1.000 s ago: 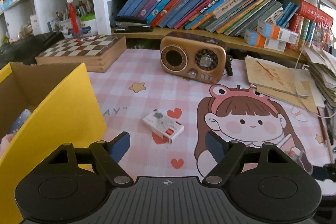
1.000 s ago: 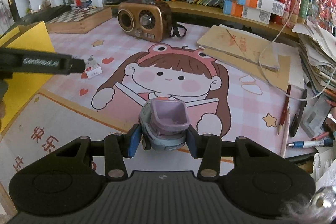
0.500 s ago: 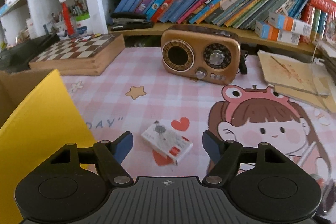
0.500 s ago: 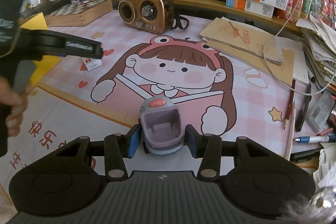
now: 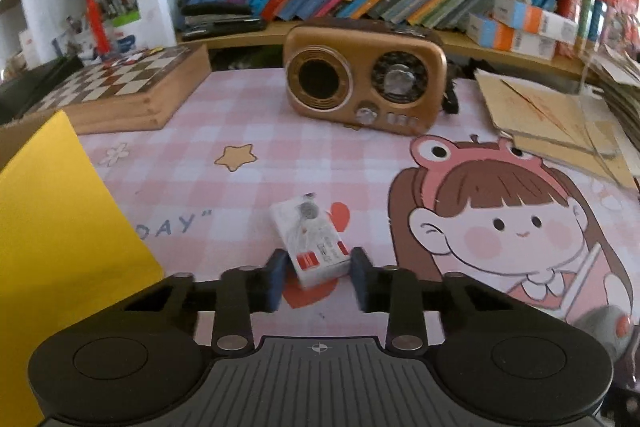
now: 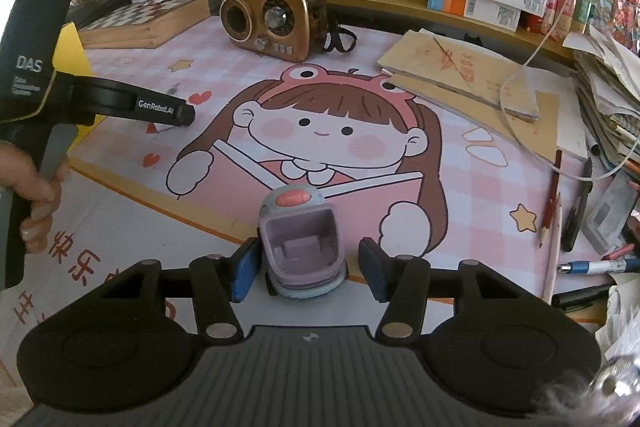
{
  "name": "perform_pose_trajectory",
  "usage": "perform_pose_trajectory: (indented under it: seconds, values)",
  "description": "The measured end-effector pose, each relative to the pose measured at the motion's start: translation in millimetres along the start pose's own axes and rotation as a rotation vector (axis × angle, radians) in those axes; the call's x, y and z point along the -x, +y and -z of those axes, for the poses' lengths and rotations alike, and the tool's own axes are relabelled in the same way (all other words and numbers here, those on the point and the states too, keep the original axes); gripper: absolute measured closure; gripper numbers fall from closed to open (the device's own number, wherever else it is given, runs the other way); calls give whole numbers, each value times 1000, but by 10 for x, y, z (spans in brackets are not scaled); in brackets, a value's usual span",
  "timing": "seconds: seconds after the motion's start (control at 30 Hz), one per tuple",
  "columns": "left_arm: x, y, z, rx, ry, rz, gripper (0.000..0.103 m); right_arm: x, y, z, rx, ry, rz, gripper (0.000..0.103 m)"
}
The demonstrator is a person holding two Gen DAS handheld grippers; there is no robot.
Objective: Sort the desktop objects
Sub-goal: 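Close the left tool on the white-red packet while the right tool holds the truck, then carry the packet with the left tool while the right tool carries the truck toward the box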
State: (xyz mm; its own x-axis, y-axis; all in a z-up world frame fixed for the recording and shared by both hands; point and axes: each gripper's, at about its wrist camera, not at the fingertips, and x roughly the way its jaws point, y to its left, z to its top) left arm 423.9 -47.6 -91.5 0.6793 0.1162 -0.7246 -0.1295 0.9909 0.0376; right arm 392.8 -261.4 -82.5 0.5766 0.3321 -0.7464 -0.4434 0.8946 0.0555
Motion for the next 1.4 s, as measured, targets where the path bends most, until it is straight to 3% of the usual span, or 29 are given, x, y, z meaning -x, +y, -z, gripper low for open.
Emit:
perform_pose_trajectory:
  seconds: [0.33, 0.83, 1.2, 1.4]
  values:
    - [568, -104, 212, -68, -41, 132, 73, 54, 29, 11, 2, -14, 15, 63]
    - [1128, -52, 461, -43, -72, 189, 73, 268, 141, 76, -14, -53, 10, 63]
    - [1597, 158, 631, -15, -119, 213, 73, 602, 303, 131, -35, -78, 18, 63]
    - [1893, 276, 752, -50, -151, 259, 73, 888, 480, 219, -69, -105, 42, 63]
